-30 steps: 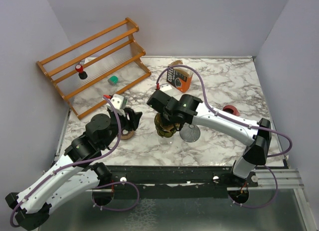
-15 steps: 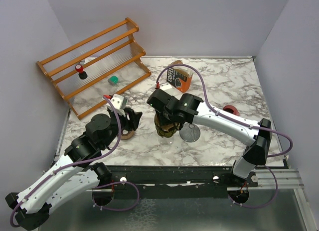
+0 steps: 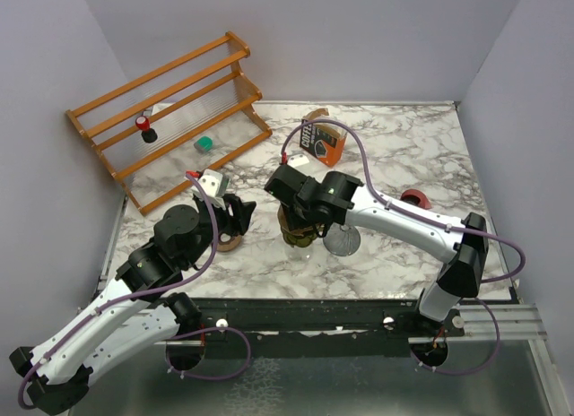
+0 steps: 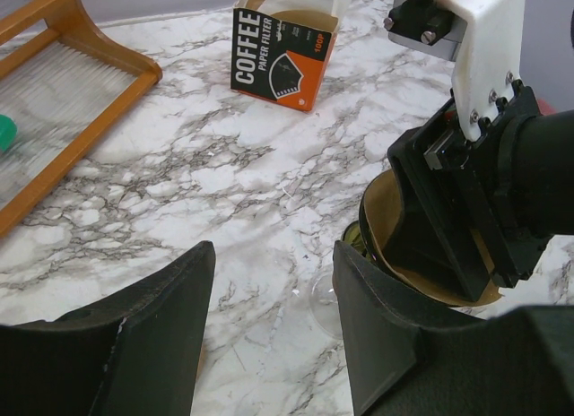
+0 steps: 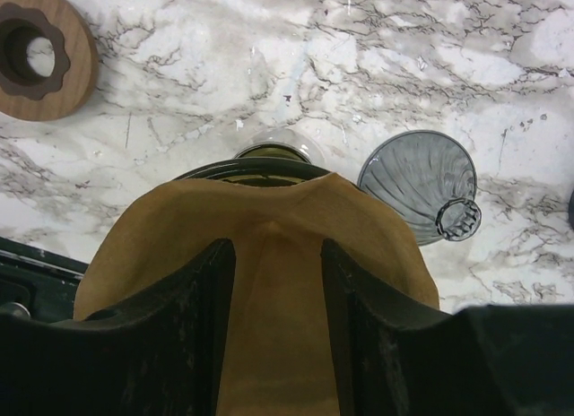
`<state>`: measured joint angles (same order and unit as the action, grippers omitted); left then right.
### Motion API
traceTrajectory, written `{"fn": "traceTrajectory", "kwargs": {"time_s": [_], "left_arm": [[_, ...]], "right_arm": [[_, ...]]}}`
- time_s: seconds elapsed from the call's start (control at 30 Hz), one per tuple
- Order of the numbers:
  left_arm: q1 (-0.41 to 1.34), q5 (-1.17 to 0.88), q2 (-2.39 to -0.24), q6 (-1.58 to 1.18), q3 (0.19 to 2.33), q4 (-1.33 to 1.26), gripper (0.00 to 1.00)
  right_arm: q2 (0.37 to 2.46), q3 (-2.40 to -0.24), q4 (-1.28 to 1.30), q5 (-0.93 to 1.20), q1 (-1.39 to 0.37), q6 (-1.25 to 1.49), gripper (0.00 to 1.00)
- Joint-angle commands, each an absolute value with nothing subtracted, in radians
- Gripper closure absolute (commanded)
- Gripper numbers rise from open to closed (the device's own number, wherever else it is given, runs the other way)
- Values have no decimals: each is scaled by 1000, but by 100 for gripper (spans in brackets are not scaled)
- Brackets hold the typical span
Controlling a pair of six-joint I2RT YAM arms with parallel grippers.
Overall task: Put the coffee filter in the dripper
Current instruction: Place the coffee filter in the coffee dripper.
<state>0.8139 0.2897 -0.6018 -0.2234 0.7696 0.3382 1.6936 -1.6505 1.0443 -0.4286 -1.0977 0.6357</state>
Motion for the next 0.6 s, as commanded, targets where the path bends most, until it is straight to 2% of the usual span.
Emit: {"fn": "traceTrajectory", "kwargs": {"time_s": [0.0, 0.57], "left_arm": [[815, 307, -593, -216, 756, 333, 43], [814, 308, -591, -213, 755, 333, 43]], "right_arm": [[1708, -1631, 1047, -443, -1095, 634, 52], [1714, -1611, 1024, -428, -1095, 629, 70]]}}
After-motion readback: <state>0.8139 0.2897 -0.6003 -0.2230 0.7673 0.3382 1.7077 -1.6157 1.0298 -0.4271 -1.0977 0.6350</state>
